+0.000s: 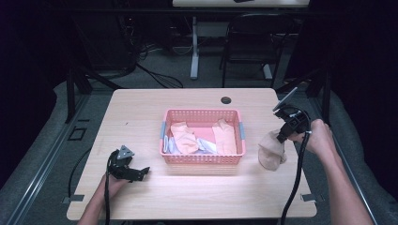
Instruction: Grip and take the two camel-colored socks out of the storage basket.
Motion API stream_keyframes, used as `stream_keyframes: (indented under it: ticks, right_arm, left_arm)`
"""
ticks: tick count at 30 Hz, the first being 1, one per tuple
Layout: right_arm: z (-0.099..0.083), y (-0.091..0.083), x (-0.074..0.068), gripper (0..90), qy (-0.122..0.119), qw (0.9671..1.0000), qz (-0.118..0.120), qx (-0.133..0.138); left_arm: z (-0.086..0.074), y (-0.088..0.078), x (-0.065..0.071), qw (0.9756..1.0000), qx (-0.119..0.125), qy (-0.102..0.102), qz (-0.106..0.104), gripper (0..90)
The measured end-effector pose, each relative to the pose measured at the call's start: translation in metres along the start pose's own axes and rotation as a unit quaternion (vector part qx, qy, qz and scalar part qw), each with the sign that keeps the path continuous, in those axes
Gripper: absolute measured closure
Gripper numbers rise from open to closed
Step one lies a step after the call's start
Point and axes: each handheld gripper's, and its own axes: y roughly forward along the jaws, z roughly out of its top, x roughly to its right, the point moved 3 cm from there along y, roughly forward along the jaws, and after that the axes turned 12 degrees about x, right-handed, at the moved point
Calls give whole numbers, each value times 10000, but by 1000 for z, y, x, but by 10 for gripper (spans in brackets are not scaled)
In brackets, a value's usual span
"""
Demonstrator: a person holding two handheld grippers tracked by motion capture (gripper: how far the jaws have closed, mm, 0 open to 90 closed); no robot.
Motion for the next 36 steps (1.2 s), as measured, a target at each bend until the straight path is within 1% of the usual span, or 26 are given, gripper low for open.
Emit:
stream_keyframes:
  ticks: [2,3,4,6,7,10,11,12,14,16,25,26,27,30,33,34,35,36]
  right_arm:
    - [-2,3,3,798,-1,10000,10,-39]
    - [-4,7,5,796,105,9999,13,39]
    - [-5,7,6,795,108,9999,-24,33]
    - [-5,8,7,795,119,9999,-7,43]
    - [-7,12,7,795,179,9998,-18,104]
    - [-8,15,8,795,167,9998,-18,67]
    - [-8,17,8,795,207,9997,-35,92]
    - [-9,19,9,795,188,9998,-24,53]
    - [-9,22,10,795,230,9997,-80,69]
    - [-9,25,11,795,280,9995,-69,105]
    - [-10,40,14,795,280,9995,-160,71]
    - [-10,40,15,795,302,9994,-134,62]
    - [-9,43,16,794,410,9989,-159,164]
    - [-9,45,18,790,470,9986,-131,186]
    - [-10,53,21,781,612,9979,-8,218]
    - [-10,53,21,781,612,9979,-8,218]
    - [-11,59,22,773,610,9980,-26,138]
    - [-11,59,22,773,610,9980,-26,138]
  left_arm:
    - [0,0,0,10000,-1,1,0,1]
    - [0,0,0,10000,-1,2,1,1]
    - [0,0,0,10000,-1,1,1,1]
    - [0,0,0,10000,1,0,1,1]
    - [0,0,0,10000,1,1,1,1]
    - [0,0,0,10000,1,-1,1,1]
    - [0,0,0,10000,3,0,4,1]
    - [0,0,0,10000,0,1,2,1]
    - [0,0,0,10000,2,-1,3,1]
    - [0,0,0,10000,-1,8,4,1]
    - [-1,-1,0,10000,-6,-10,21,1]
    - [-1,-1,0,10000,-8,-9,18,1]
    - [-1,-1,0,10000,-6,-11,24,1]
    - [-1,-1,0,10000,-6,-12,24,1]
    - [-1,-1,0,10000,-7,-10,24,1]
    - [-1,-1,0,10000,-7,-10,24,1]
    - [-1,-1,0,10000,-8,-9,19,1]
    - [-1,-1,0,10000,-8,-9,19,1]
